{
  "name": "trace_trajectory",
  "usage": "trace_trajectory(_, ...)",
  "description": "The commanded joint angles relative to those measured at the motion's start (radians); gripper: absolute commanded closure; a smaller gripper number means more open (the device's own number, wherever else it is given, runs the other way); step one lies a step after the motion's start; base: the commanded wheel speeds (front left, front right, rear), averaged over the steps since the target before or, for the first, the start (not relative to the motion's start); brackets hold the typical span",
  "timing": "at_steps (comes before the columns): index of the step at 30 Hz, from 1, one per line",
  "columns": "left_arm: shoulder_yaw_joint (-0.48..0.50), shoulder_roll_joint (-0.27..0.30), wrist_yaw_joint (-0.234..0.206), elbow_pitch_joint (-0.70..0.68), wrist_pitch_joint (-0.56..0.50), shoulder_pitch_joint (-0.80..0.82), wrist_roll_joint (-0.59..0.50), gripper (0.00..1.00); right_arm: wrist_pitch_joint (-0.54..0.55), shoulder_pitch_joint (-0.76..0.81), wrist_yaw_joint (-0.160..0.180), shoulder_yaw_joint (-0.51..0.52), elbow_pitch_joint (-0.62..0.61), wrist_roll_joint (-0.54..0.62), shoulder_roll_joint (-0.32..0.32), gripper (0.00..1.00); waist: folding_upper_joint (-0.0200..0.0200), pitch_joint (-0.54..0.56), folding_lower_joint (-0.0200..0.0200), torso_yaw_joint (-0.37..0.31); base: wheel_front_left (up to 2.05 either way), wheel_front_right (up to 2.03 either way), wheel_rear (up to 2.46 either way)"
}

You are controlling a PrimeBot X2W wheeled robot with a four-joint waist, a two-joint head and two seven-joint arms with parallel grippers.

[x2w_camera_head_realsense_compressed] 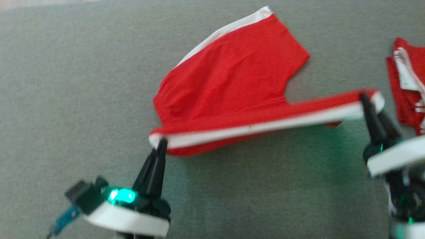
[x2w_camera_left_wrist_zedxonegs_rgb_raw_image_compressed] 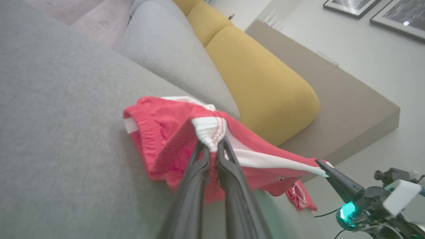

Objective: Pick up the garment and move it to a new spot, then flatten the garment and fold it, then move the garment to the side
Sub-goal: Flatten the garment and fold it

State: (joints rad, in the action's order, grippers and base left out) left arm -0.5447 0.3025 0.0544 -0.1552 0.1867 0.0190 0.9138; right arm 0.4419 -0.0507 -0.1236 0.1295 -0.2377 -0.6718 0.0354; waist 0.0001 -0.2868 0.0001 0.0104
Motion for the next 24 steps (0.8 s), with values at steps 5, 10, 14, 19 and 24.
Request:
trace_trajectory(5,0.054,-0.024,-0.002,-0.024,-0.081,0.159,0.067,1.00,0.123,-0.233,-0.007,0.011,0.058,0.044,0.015,1.00,-0.0001,-0.078,-0.0001,0.087,0.00,0.00,0.00)
trace_trajectory(10,0.060,-0.065,-0.019,0.037,-0.150,0.306,0.101,1.00,0.198,-0.436,-0.007,0.026,0.171,0.101,0.015,1.00,-0.0001,-0.151,-0.0001,0.136,0.00,0.00,0.00)
trace_trajectory(14,0.066,-0.096,-0.027,0.134,-0.164,0.400,0.102,1.00,0.223,-0.566,-0.007,0.024,0.284,0.159,0.015,1.00,-0.0001,-0.176,-0.0001,0.161,0.00,0.00,0.00)
trace_trajectory(19,0.068,-0.137,-0.030,0.223,-0.168,0.475,0.110,1.00,0.232,-0.676,-0.007,0.023,0.392,0.225,0.015,1.00,-0.0001,-0.198,-0.0001,0.185,0.00,0.00,0.00)
trace_trajectory(24,0.057,-0.183,-0.014,0.315,-0.158,0.547,0.114,1.00,0.211,-0.761,-0.007,0.031,0.494,0.281,0.016,1.00,-0.0001,-0.207,-0.0001,0.207,0.00,0.00,0.00)
